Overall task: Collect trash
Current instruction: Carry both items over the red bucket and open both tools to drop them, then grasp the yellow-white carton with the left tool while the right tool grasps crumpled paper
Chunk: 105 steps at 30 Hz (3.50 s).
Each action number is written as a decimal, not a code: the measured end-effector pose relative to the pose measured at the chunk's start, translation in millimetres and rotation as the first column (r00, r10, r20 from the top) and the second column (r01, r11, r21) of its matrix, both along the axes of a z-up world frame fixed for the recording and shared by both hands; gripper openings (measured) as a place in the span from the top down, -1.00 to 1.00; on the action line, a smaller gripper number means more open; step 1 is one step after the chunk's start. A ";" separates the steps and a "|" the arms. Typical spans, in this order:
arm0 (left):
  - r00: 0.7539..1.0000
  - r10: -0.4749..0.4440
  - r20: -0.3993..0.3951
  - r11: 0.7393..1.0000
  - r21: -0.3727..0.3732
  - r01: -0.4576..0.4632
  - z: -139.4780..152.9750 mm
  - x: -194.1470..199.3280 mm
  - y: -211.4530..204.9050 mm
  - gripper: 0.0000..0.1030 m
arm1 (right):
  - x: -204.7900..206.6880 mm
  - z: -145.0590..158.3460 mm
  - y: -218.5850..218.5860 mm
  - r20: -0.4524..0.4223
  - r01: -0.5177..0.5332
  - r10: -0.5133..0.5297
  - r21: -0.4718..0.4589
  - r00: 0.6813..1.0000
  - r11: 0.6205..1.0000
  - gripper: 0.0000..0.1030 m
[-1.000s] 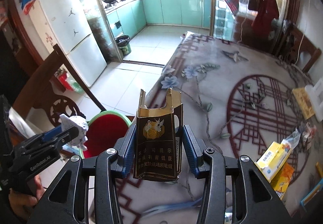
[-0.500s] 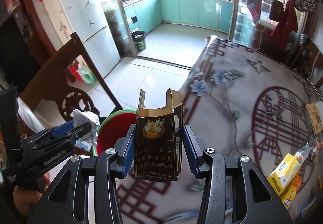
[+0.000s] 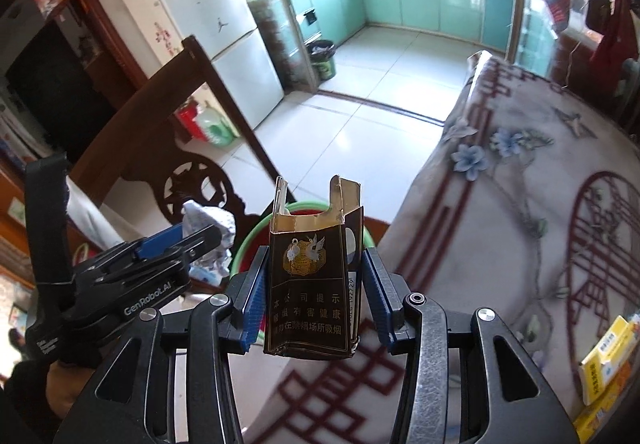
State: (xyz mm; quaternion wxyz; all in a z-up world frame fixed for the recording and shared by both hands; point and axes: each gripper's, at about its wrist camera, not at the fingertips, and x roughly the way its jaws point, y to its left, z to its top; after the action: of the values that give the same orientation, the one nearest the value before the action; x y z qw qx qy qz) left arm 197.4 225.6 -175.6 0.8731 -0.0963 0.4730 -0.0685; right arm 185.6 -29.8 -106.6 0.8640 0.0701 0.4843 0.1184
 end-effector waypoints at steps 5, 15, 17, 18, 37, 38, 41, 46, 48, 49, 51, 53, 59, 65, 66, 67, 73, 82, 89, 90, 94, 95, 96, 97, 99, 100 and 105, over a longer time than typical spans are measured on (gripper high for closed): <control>1.000 0.008 -0.021 1.000 0.003 -0.008 -7.1 4.6 3.2 0.18 | 5.6 -8.1 5.1 -0.028 -0.016 0.016 0.015 0.999 1.000 0.13; 0.999 0.015 -0.043 1.000 0.001 -0.015 -15.5 13.8 2.5 0.08 | 13.4 -15.0 2.5 -0.047 -0.012 0.014 0.034 0.999 0.999 0.07; 0.999 0.016 -0.043 1.000 -0.003 -0.016 -14.7 17.8 2.8 0.00 | 15.1 -15.5 1.2 -0.046 -0.008 0.011 0.056 0.999 0.998 -0.11; 0.999 0.017 -0.046 1.000 -0.013 -0.018 -14.5 20.1 3.2 -0.13 | 15.6 -14.5 0.0 -0.043 -0.001 0.004 0.063 0.999 0.998 -0.21; 0.999 -0.036 -0.010 0.999 0.002 0.036 -0.2 9.8 -39.0 -0.27 | -10.1 0.2 -55.4 -0.001 0.121 -0.121 0.042 0.993 0.992 -0.23; 0.999 -0.045 -0.006 0.999 0.005 0.045 1.2 8.3 -45.1 -0.27 | -12.9 1.1 -60.3 0.000 0.131 -0.131 0.042 0.991 0.991 -0.23; 0.998 -0.068 0.003 0.998 0.010 0.068 5.1 3.4 -61.7 -0.27 | -20.9 5.1 -71.0 0.012 0.149 -0.150 0.031 0.989 0.988 -0.23; 0.995 -0.100 0.016 0.995 0.018 0.100 12.0 -7.2 -87.4 -0.27 | -31.8 10.8 -86.4 0.025 0.164 -0.165 0.034 0.986 0.986 -0.23; 0.994 -0.107 0.020 0.994 0.021 0.107 14.7 -11.2 -95.0 -0.27 | -35.3 11.6 -90.6 0.029 0.164 -0.165 0.034 0.986 0.986 -0.23; 0.994 -0.110 0.022 0.994 0.025 0.110 16.3 -13.6 -99.8 -0.27 | -37.3 12.4 -93.6 0.030 0.166 -0.167 0.035 0.985 0.985 -0.23; 0.993 -0.117 0.027 0.993 0.028 0.117 18.3 -17.6 -105.8 -0.27 | -41.0 14.0 -99.4 0.034 0.169 -0.170 0.036 0.985 0.985 -0.23; 0.992 -0.123 0.034 0.992 0.036 0.122 20.5 -21.0 -112.7 -0.27 | -44.3 15.1 -105.0 0.037 0.172 -0.173 0.036 0.984 0.984 -0.23; 0.988 -0.145 0.050 0.988 0.056 0.142 26.5 -27.2 -134.2 -0.27 | -54.7 17.3 -124.8 0.044 0.192 -0.194 0.043 0.980 0.980 -0.34; 0.979 -0.194 0.060 0.980 0.061 0.191 30.0 -32.9 -168.1 -0.27 | -72.9 11.2 -189.9 0.035 0.320 -0.321 0.012 0.947 0.947 -0.39; 0.976 -0.208 0.060 0.977 0.060 0.204 30.3 -34.4 -176.4 -0.27 | -78.3 9.1 -208.3 0.028 0.362 -0.362 0.006 0.932 0.932 -0.39; 0.973 -0.224 0.061 0.974 0.058 0.220 30.6 -36.3 -185.3 -0.27 | -83.0 7.0 -226.4 0.020 0.403 -0.403 0.000 0.915 0.915 -0.39; 0.926 -0.372 0.060 0.928 0.052 0.370 31.5 -55.6 -254.7 -0.27 | -125.7 -8.5 -358.6 0.028 0.666 -0.668 -0.121 0.743 0.736 -0.40; 0.740 -0.672 0.019 0.740 0.038 0.671 28.0 -103.3 -402.3 -0.27 | -150.1 -59.1 -523.8 0.001 0.813 -0.847 -0.283 0.531 0.509 -0.40; 0.598 -0.798 -0.079 0.596 0.048 0.801 -1.8 -130.5 -501.3 -0.28 | -137.8 -110.2 -565.1 -0.141 0.784 -0.812 -0.213 0.567 0.584 -0.01; 0.587 -0.803 -0.100 0.585 0.056 0.809 -8.3 -130.6 -511.1 -0.28 | -137.3 -110.8 -563.7 -0.142 0.782 -0.808 -0.205 0.572 0.589 0.07; 0.554 -0.820 -0.147 0.553 0.053 0.832 -27.3 -127.0 -535.7 -0.28 | -145.6 -98.2 -564.0 -0.132 0.783 -0.793 -0.132 0.594 0.608 0.28; 0.547 -0.822 -0.159 0.545 0.059 0.836 -32.8 -125.3 -541.6 -0.28 | -148.6 -95.3 -565.6 -0.133 0.787 -0.792 -0.100 0.596 0.609 0.28; 0.541 -0.824 -0.169 0.539 0.063 0.840 -37.4 -123.9 -547.8 -0.27 | -153.3 -89.2 -562.7 -0.124 0.790 -0.791 -0.074 0.599 0.609 0.28; 0.540 -0.823 -0.176 0.538 0.064 0.840 -41.9 -122.0 -551.8 -0.28 | -160.0 -80.6 -557.4 -0.107 0.791 -0.791 -0.055 0.602 0.609 0.28; 0.550 -0.813 -0.189 0.551 0.054 0.833 -52.0 -115.2 -557.7 -0.27 | -166.5 -68.7 -543.2 -0.090 0.787 -0.786 -0.023 0.612 0.616 0.28; 0.561 -0.805 -0.195 0.564 0.043 0.825 -56.7 -111.8 -559.4 -0.28 | -171.1 -63.2 -538.1 -0.082 0.783 -0.781 -0.010 0.619 0.622 0.28; 0.618 -0.750 -0.237 0.635 0.004 0.772 -75.7 -95.2 -557.2 0.05 | -178.9 -41.9 -504.6 -0.059 0.763 -0.761 0.028 0.646 0.646 0.28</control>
State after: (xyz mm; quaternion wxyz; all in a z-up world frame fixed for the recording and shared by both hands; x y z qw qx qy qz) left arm 102.2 -331.6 -251.3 0.7093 0.1528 0.5628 -0.3961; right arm 6.7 -534.5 -148.5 0.8214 0.2911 0.4249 -0.2451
